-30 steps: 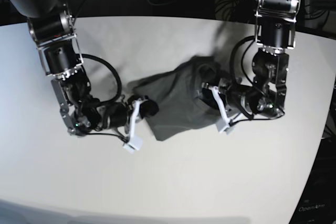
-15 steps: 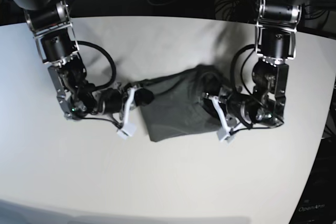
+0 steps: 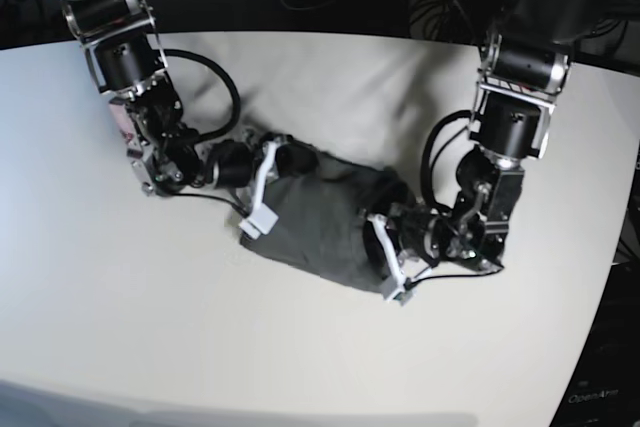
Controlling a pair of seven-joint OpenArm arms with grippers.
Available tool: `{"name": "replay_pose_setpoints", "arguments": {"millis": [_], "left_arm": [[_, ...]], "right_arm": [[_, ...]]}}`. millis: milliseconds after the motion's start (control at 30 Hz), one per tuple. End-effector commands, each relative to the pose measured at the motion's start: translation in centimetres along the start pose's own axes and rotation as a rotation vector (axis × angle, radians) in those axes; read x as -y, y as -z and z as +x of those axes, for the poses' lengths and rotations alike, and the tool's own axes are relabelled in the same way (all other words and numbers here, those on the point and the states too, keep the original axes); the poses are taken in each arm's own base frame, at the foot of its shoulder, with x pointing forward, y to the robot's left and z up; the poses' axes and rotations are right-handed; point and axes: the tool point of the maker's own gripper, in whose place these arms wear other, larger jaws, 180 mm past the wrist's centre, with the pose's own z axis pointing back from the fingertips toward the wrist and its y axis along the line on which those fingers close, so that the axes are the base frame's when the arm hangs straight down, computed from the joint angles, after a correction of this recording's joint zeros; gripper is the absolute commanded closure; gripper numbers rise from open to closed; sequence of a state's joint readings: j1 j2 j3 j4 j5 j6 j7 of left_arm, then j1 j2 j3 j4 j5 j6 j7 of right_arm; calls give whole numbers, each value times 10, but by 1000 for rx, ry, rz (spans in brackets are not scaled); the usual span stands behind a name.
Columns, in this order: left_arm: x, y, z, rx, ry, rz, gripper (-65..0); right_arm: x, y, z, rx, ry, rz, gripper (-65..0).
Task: Fold the T-shirt properly
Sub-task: 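Grasp both ends of the bundle with the left and right grippers, then rotate the bundle with both grippers to square it on the table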
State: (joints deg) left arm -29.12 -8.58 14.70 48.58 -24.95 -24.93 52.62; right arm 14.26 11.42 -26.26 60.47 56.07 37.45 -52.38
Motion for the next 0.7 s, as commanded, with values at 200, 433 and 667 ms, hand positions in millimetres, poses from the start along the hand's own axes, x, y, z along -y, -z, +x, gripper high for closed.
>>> {"name": "replay_pose_setpoints", "arguments": {"millis": [200, 433, 667], "left_arm": [[25, 20, 2, -38, 66, 0, -17], [53, 25, 25, -4, 143, -29, -17], [56, 20, 41, 24, 155, -32, -17]], "right_arm": [[-15, 9, 2, -4, -31, 40, -6], [-39, 4, 27, 36, -145, 60, -4], [-33, -25, 45, 23, -184, -48, -4]]}}
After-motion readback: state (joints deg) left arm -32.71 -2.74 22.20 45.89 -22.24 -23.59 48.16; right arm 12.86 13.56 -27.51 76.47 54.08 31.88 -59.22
